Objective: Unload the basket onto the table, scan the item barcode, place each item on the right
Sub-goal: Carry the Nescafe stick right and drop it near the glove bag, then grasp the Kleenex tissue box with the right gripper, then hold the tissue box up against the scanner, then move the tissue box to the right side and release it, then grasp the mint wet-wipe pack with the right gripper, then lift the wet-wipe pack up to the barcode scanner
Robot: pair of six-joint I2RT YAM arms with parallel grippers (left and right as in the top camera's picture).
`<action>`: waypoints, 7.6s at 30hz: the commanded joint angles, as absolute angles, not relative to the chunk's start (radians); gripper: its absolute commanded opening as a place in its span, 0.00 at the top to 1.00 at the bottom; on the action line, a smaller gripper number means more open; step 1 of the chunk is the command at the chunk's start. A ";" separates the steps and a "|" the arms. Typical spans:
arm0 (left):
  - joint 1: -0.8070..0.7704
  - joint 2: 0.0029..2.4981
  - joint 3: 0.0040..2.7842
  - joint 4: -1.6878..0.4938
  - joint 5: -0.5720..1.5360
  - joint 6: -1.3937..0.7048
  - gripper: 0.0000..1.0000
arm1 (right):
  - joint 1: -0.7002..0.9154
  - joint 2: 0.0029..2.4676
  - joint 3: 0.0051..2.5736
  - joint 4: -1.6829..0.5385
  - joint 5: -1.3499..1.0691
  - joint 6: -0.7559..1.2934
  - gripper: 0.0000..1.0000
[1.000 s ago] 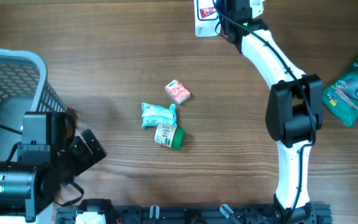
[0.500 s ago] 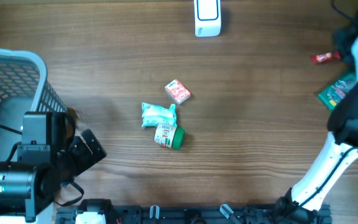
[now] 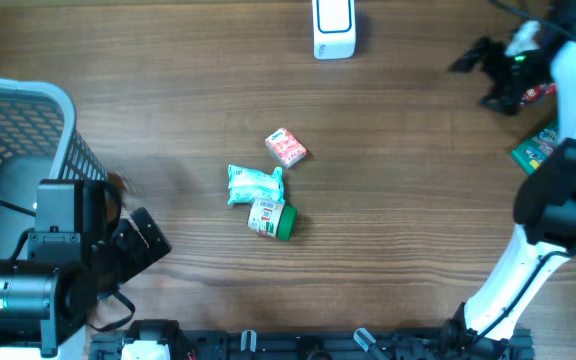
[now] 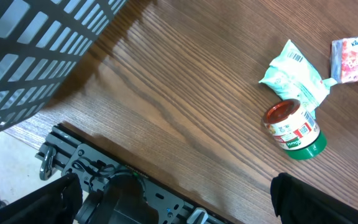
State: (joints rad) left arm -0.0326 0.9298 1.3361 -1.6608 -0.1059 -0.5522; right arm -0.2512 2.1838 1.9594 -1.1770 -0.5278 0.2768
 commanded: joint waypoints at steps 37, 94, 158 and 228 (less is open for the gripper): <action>-0.035 0.929 1.338 -1.662 -0.101 -0.562 0.00 | 0.553 1.357 1.475 -0.999 -0.467 -0.202 0.96; -0.035 0.929 1.338 -1.662 -0.101 -0.562 0.00 | 0.131 2.273 1.626 0.302 -0.718 1.859 0.95; -0.035 0.929 1.338 -1.662 -0.101 -0.562 0.00 | 0.639 1.928 1.216 -0.453 -0.365 0.449 0.24; -0.035 0.929 1.338 -1.662 -0.101 -0.562 0.00 | 0.361 2.164 1.389 0.791 0.465 -1.693 0.95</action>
State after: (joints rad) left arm -0.0326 0.9298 1.3342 -1.6615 -0.1059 -0.5526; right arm 0.3580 2.0865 1.2564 0.7670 0.5407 -1.6890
